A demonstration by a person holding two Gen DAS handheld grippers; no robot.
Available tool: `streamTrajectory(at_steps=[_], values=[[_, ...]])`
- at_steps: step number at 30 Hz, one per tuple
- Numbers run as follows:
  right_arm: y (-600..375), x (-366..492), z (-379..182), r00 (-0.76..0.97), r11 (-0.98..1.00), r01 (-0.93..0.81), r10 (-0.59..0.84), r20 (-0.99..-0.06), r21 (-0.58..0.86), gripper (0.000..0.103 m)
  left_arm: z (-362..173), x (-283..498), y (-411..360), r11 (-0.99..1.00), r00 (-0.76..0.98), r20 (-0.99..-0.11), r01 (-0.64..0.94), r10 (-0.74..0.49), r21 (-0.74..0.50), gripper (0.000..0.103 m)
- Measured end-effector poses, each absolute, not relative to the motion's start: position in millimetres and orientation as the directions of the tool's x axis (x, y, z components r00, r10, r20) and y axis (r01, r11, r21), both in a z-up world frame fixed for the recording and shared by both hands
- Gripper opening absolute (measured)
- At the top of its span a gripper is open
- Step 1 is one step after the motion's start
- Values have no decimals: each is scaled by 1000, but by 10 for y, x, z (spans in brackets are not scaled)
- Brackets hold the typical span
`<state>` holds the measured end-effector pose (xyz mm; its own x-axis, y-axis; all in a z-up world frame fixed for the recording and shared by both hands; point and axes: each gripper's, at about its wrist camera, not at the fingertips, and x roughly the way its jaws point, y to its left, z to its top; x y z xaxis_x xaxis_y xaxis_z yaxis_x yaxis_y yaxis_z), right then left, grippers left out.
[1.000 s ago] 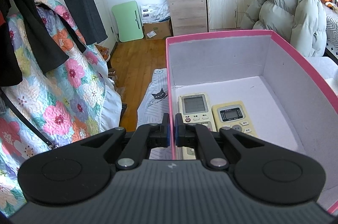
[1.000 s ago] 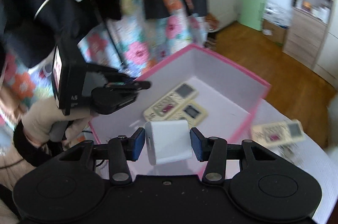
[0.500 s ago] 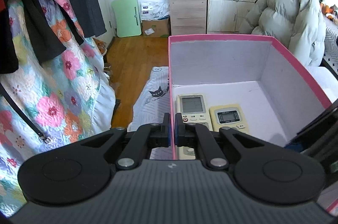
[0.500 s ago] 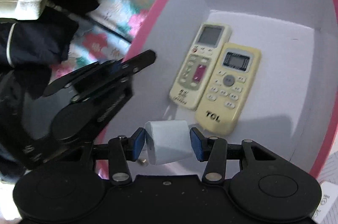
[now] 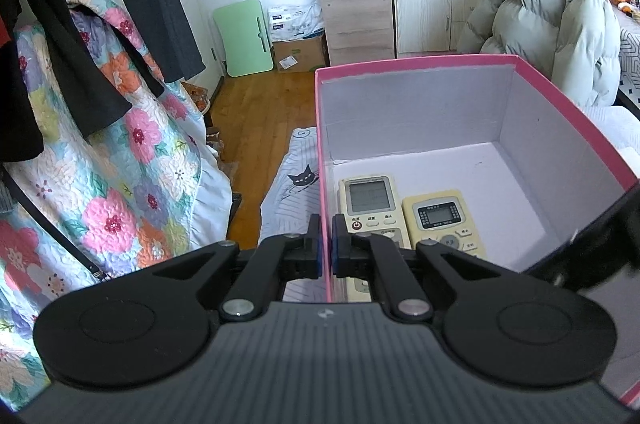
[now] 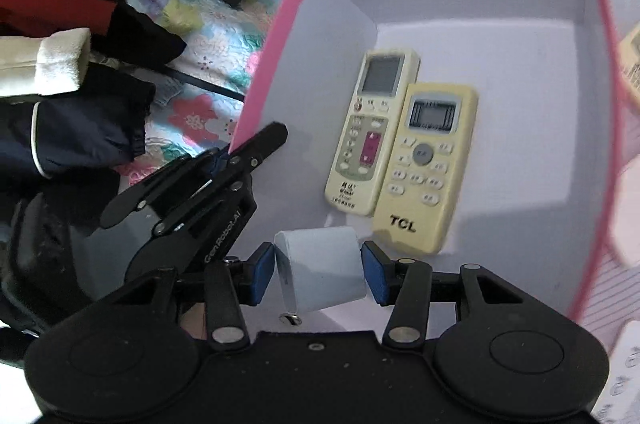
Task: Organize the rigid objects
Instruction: 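Carry the white adapter into the pink box and release it, then grasp the larger white charger on the table with the right gripper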
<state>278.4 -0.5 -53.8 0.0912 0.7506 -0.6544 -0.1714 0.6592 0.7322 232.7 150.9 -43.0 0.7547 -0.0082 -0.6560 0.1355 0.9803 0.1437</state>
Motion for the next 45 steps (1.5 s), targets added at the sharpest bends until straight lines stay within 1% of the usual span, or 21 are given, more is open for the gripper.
streamTrajectory(at_steps=[3,5,7,9,12,14,17,19,22,24,28,31,33,36,38,45], values=[[-73,2815,-490,48,599,-164,798,-600,784,60,-433,2331,1502,980,755,-655,134,-3,150,4],[-133,2778,-365,87,611,-191,790,-607,768,61,-434,2330,1504,980,756,-654,131,-3,147,4],[-203,2724,-180,120,621,-274,780,-614,734,61,-436,2332,1510,981,756,-655,131,-5,144,4],[-329,2619,56,181,664,-381,736,-653,643,61,-438,2332,1504,980,756,-654,131,-3,147,4],[-644,2439,353,292,720,-477,670,-683,503,61,-441,2334,1502,980,756,-654,133,-4,148,4],[-830,2346,484,359,773,-488,602,-713,406,61,-444,2333,1500,980,757,-654,133,-2,150,4],[-1136,2253,527,432,846,-447,489,-758,292,61,-440,2334,1502,980,756,-654,132,-3,148,4],[-1344,2251,438,422,883,-388,426,-800,265,61,-442,2335,1506,980,756,-654,131,-2,147,4],[-1676,2277,155,367,928,-253,355,-860,274,61,-438,2335,1500,980,756,-654,131,-2,149,4],[-1824,2264,-38,345,943,-203,322,-882,265,61,-435,2337,1504,980,757,-653,130,-2,148,4],[-1982,2284,-373,313,970,-132,234,-920,202,61,-431,2341,1501,980,758,-652,130,-1,149,4],[-1948,2308,-516,280,971,-106,235,-931,213,62,-431,2345,1504,979,759,-651,133,1,157,4],[-1911,2337,-608,244,974,-111,217,-945,195,67,-421,2343,1515,978,763,-646,133,0,158,4],[-1788,2377,-703,214,976,-145,194,-957,165,67,-407,2286,1483,973,784,-621,143,2,183,4],[-1759,2401,-753,204,974,-136,207,-957,182,67,-407,2279,1471,972,785,-620,137,10,190,4],[-1699,2443,-869,230,983,-106,168,-959,147,70,-402,2269,1469,974,790,-613,135,7,184,4]])
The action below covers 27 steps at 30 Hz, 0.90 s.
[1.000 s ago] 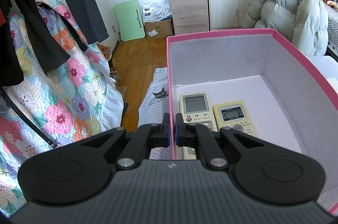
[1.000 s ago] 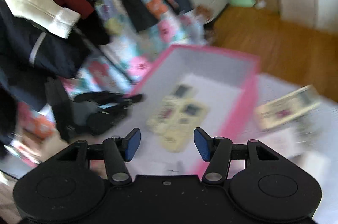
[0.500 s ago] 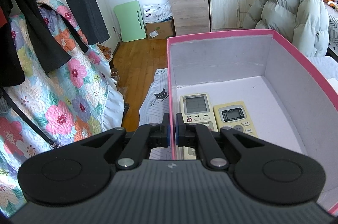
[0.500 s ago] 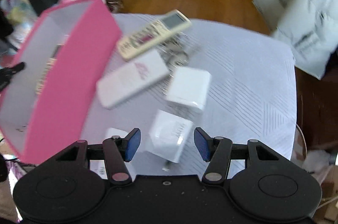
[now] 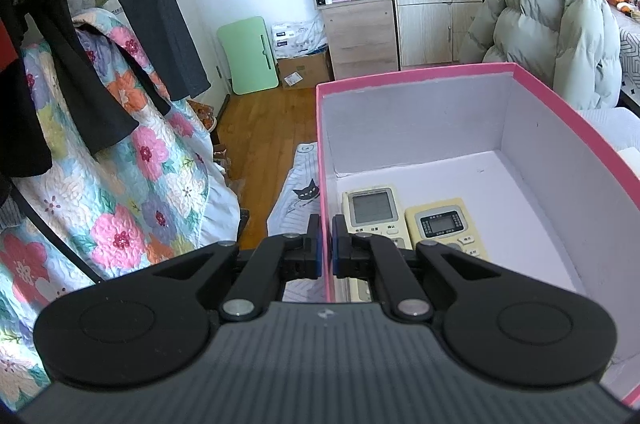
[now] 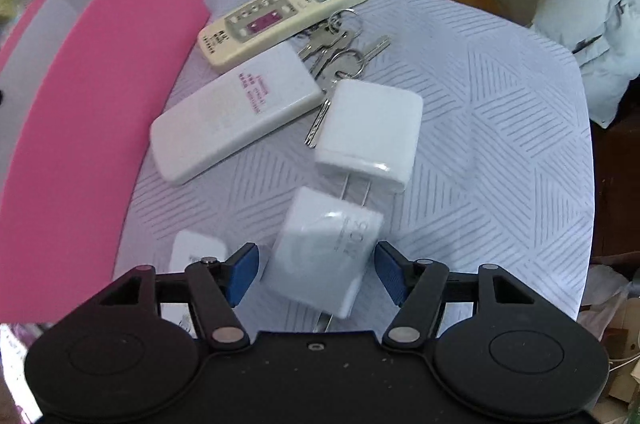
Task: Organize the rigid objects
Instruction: 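Grasp the larger white charger on the table with the right gripper, then carry the larger white charger into the pink box and release it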
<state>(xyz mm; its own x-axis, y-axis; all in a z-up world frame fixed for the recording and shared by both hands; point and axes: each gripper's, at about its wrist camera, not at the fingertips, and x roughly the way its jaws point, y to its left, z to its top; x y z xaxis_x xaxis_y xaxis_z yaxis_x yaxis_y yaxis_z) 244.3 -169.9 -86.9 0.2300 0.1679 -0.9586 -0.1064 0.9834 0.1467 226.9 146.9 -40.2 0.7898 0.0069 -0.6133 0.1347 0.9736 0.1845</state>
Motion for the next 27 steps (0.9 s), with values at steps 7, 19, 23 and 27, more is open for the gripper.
streamTrajectory(at_steps=[7,19,23,27], values=[[-1638,2384,-818,261,979,-166,157,-952,115,61,-404,2263,1466,977,790,-613,131,0,169,4],[-1450,2104,-181,380,960,-260,202,-903,105,57,-403,2268,1482,977,790,-614,134,-3,167,4],[-1277,2052,294,464,939,-323,264,-845,117,57,-404,2266,1498,977,790,-613,136,-8,163,3],[-909,2008,691,496,881,-454,377,-782,137,58,-403,2265,1508,979,790,-613,135,-12,154,3]])
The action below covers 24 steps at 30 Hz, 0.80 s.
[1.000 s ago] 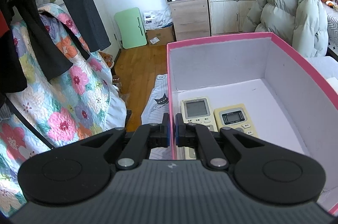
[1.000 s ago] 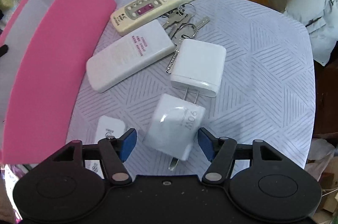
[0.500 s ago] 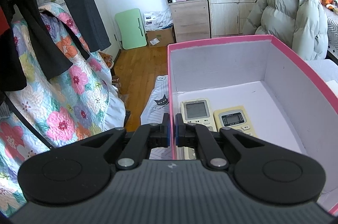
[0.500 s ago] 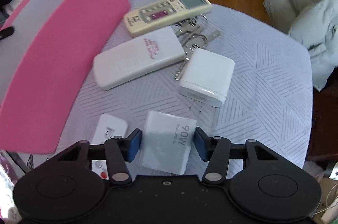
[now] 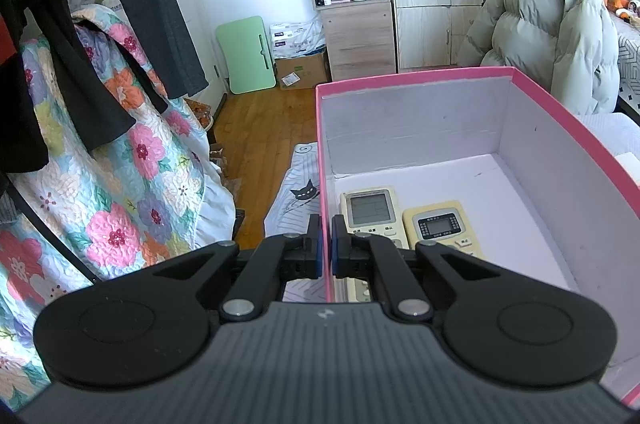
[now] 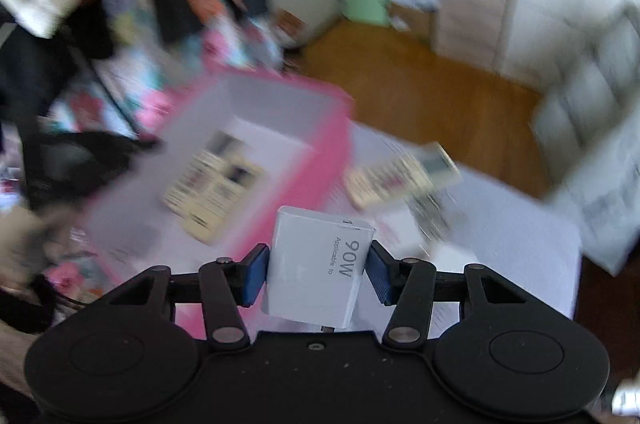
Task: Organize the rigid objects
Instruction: 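Carry the larger white charger into the pink box and release it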
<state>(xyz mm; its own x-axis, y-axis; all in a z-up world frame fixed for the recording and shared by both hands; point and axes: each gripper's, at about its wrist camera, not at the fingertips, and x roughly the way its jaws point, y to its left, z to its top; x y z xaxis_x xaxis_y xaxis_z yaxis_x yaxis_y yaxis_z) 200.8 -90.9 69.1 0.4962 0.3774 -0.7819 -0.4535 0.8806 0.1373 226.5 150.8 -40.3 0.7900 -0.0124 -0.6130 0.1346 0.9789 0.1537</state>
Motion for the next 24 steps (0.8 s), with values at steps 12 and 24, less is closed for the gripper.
streamTrajectory(at_steps=[12,24], values=[[491,2369,62,344,704,-707,264,-901,-64,58,-405,2256,1492,976,790,-613,138,-6,167,3],[457,2340,-144,316,747,-664,232,-920,-40,61,-408,2258,1476,975,790,-613,142,-7,172,3]])
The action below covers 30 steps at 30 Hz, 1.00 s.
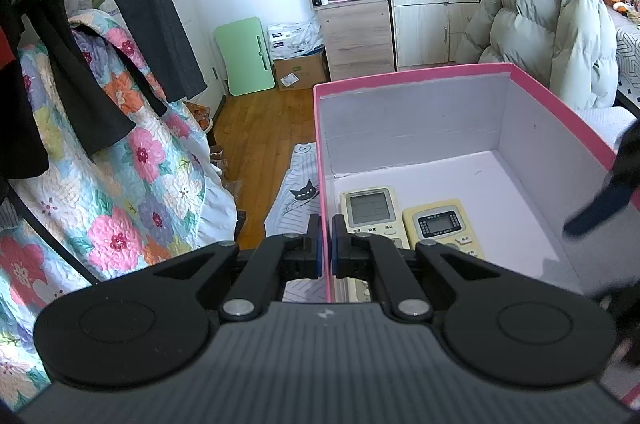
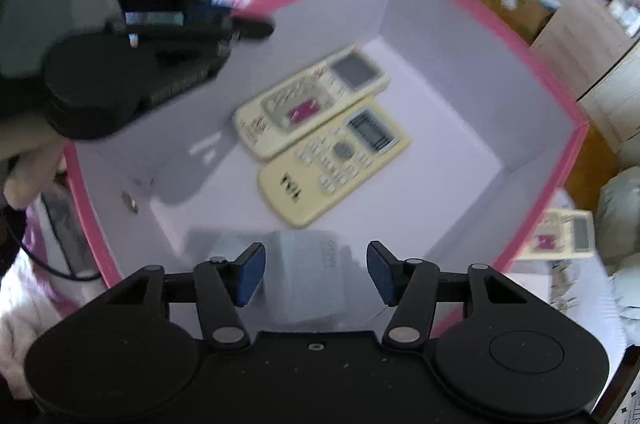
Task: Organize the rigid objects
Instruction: 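Carry the larger white charger into the pink box and release it, then grasp the small white remote with a red button using the right gripper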
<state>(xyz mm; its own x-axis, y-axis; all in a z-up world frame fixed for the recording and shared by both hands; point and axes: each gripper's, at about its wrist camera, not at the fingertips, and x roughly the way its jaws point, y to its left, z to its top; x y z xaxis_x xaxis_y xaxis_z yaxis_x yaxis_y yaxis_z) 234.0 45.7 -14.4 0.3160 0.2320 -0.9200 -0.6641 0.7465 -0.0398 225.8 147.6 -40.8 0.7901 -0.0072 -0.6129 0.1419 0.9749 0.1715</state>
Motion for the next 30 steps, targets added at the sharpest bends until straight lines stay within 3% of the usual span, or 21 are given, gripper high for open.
streamTrajectory(at_steps=[4,5,6,13,16,21,27,30], values=[[129,2234,290,413,786,-617,355,-839,29,64,-417,2263,1465,976,790,-613,141,-11,164,3],[41,2215,353,413,788,-613,380,-827,56,73,-416,2264,1466,976,790,-613,142,-9,168,3],[-49,2178,396,394,779,-622,406,-825,86,74,-418,2265,1466,975,790,-613,143,-10,168,3],[-633,1879,450,449,823,-561,398,-800,95,73,-424,2269,1460,977,791,-612,135,-6,166,3],[-886,1829,312,475,872,-483,333,-815,75,71,-417,2277,1464,974,792,-610,140,-2,178,4],[-1112,1774,-126,396,921,-352,308,-865,167,66,-417,2261,1454,970,794,-608,140,9,198,4],[-1042,1674,-647,375,946,-304,227,-899,112,56,-405,2258,1467,974,798,-603,133,5,184,4],[-1065,1696,-729,360,947,-276,258,-897,162,54,-408,2254,1465,973,797,-603,136,6,189,4]])
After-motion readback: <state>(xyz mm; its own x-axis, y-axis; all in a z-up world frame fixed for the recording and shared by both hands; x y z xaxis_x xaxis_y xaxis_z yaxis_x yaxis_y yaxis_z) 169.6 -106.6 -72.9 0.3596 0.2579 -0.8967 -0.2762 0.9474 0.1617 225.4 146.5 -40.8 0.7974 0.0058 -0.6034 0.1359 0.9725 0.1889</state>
